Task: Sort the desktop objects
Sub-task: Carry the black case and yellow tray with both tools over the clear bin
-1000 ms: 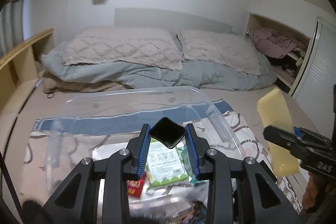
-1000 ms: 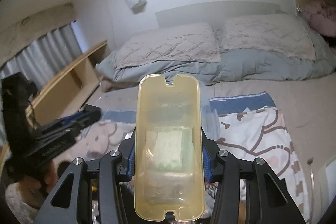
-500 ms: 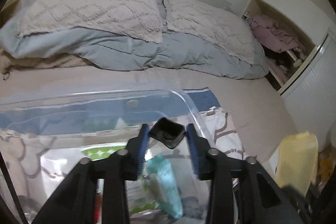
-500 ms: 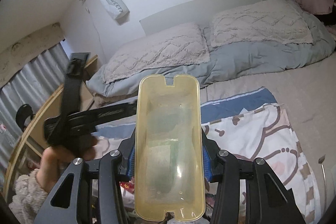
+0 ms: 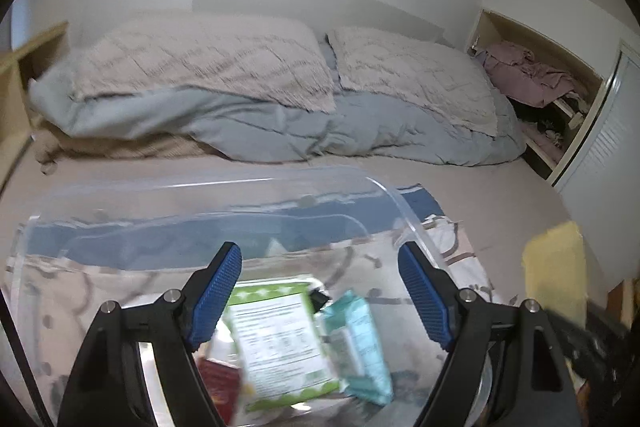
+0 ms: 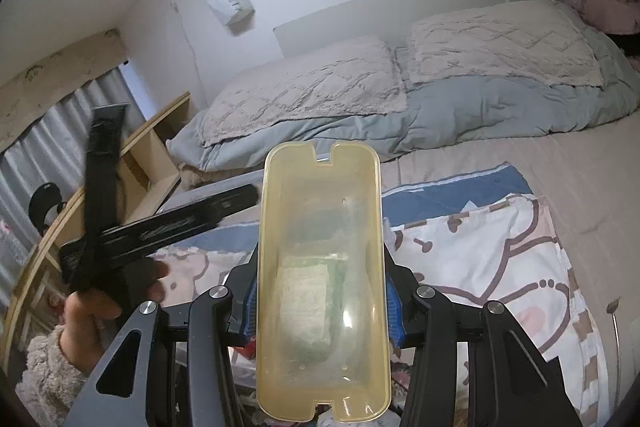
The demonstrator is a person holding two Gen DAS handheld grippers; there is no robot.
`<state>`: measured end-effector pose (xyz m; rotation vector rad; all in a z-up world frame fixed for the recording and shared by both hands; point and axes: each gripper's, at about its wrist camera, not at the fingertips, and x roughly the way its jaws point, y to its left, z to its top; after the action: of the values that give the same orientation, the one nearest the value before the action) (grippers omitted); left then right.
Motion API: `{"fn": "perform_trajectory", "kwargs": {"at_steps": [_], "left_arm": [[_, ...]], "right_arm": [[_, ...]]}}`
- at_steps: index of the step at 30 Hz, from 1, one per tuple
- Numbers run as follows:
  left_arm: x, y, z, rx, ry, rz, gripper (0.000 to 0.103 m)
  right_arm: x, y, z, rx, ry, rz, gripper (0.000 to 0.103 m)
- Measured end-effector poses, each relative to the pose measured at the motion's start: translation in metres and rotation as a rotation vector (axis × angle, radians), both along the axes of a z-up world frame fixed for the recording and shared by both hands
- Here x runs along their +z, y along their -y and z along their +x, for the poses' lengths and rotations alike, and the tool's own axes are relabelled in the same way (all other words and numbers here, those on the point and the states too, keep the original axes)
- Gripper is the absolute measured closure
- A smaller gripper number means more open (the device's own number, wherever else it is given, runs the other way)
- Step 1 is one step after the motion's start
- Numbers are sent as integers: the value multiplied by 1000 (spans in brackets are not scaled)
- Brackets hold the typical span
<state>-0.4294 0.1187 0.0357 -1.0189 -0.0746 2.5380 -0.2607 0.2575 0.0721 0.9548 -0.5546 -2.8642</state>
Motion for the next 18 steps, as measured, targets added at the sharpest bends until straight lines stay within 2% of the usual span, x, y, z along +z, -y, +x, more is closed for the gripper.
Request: {"fn": "perform_trajectory", "kwargs": {"at_steps": [7,14,18], "left_arm": [[18,60,54,88,-142,-33,22],[22,108,87,152,-189,-30,22],[18,128,95,177,-191,12,22]], "right_arm": [[-1,25,-5,32,17,-2,54],[-7,53,-23,38,44,-15,54],[-14,69,-43,32,62,20,54]]}}
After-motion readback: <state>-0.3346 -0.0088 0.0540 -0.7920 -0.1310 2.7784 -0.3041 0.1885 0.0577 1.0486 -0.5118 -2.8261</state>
